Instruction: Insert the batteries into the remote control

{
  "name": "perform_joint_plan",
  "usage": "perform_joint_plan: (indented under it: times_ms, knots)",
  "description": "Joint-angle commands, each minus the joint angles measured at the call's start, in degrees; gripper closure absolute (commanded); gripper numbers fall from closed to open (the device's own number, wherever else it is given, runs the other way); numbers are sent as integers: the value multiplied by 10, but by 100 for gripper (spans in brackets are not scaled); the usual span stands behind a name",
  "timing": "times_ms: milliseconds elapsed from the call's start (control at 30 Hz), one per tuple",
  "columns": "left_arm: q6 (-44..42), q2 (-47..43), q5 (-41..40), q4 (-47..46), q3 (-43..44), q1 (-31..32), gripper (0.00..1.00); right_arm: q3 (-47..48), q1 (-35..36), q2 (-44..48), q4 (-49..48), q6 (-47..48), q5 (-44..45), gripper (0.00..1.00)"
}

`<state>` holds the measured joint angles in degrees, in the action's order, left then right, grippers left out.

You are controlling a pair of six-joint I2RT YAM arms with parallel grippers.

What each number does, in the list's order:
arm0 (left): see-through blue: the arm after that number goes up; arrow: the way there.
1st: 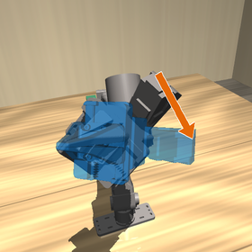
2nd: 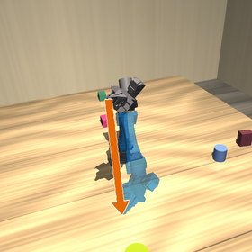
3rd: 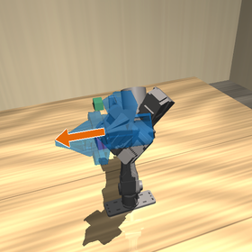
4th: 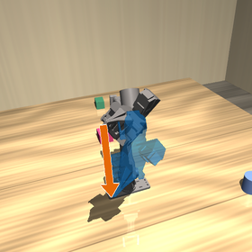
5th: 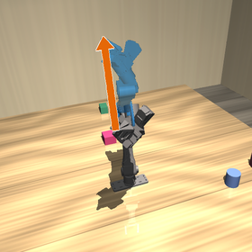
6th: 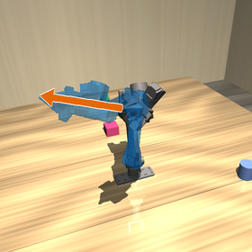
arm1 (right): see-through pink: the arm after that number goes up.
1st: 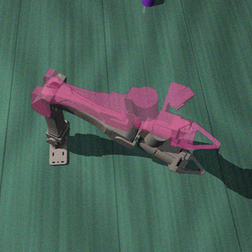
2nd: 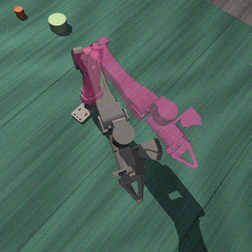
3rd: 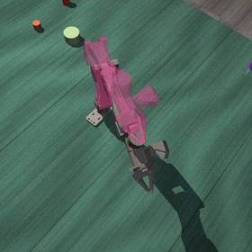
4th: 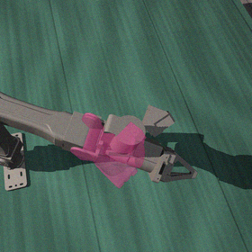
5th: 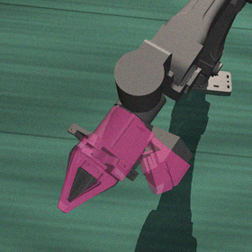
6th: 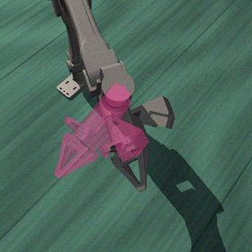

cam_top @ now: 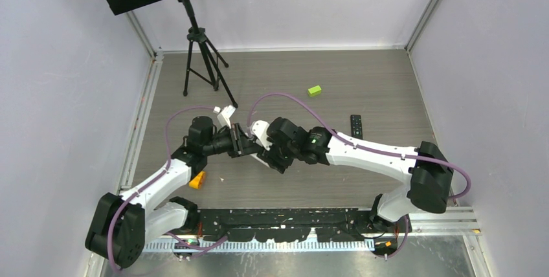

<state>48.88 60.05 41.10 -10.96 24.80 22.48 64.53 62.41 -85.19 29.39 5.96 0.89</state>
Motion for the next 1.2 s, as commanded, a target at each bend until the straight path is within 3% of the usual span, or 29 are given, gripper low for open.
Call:
perform_joint_plan:
  times_ms: [0, 333, 567, 833, 1033, 1167]
  knots:
    - [27, -13, 11, -69, 6, 3, 100, 33, 7, -12, -13, 3, -42, 47]
    - [64, -22, 62, -102, -5, 3, 100, 86, 4, -64, 13, -39, 39, 45]
    - [92, -20, 100, -138, -17, 4, 100, 95, 0, -65, -16, -55, 26, 42]
    - [155, -9, 112, -188, -18, 4, 100, 119, -4, -84, 5, -58, 44, 33]
    - [140, -16, 86, -131, 5, 3, 100, 107, -7, -67, 22, -71, 66, 29]
    - [136, -4, 76, -129, 10, 3, 100, 100, -6, -35, 18, -81, 56, 15]
